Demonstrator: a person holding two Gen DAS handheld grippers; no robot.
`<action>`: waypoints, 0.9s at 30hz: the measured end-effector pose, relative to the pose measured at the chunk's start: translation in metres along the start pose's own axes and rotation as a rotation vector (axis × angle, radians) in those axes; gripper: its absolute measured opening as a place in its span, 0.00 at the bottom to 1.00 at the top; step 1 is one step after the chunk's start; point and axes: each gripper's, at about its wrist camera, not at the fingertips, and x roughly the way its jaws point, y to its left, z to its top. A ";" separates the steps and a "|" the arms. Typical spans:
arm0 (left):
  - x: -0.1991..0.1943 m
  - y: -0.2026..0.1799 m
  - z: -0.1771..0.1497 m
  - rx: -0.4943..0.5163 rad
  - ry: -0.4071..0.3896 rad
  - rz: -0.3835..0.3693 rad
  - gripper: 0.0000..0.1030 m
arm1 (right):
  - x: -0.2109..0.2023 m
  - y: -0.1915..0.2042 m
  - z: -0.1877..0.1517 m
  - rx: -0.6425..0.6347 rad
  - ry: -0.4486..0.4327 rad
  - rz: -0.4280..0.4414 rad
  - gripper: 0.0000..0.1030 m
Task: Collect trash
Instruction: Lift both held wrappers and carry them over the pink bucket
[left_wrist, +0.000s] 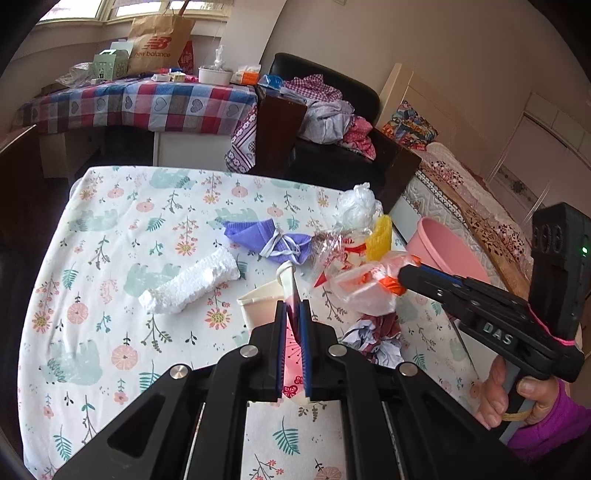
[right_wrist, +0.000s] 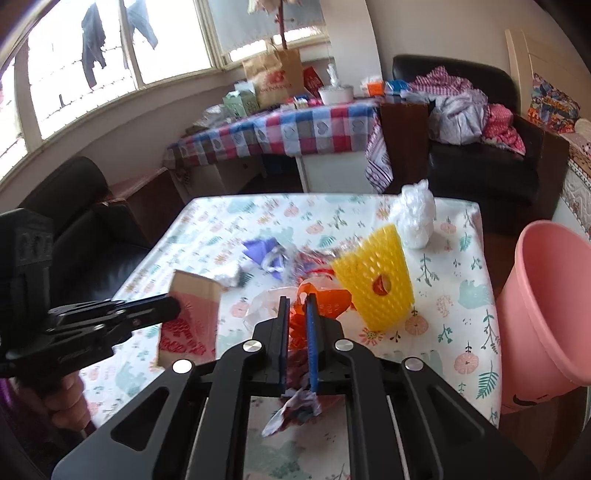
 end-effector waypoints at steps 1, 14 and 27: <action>-0.003 0.001 0.002 0.000 -0.010 0.001 0.06 | -0.005 0.001 0.001 -0.002 -0.012 0.007 0.09; -0.039 -0.027 0.033 0.035 -0.155 -0.014 0.06 | -0.069 -0.009 0.019 0.016 -0.192 -0.022 0.09; -0.033 -0.092 0.070 0.132 -0.227 -0.123 0.06 | -0.112 -0.070 0.014 0.130 -0.290 -0.193 0.09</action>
